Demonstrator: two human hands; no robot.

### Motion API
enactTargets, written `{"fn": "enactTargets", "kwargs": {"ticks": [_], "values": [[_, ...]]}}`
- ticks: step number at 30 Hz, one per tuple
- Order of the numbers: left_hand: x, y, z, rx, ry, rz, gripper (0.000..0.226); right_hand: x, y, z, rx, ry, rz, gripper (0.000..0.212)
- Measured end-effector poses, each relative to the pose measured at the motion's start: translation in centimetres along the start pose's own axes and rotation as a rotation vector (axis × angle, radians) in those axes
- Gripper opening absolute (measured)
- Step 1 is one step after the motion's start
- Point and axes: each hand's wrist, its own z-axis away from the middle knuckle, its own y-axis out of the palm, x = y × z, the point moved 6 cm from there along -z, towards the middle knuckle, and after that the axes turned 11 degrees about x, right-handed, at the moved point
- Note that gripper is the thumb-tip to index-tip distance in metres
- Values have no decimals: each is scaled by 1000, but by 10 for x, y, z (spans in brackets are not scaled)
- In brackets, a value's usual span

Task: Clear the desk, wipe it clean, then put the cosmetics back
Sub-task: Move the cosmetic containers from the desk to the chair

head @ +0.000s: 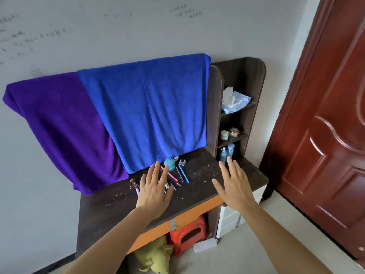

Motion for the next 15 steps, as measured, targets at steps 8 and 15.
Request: {"fn": "enactTargets", "kwargs": {"ticks": [8,15], "values": [[37,90,-93,150,-93,45,69,-5,85,-113,216,-141,-19,67],[69,128,-180,197,-169,159,69,-1,110,-214,298,-207,37,67]]}}
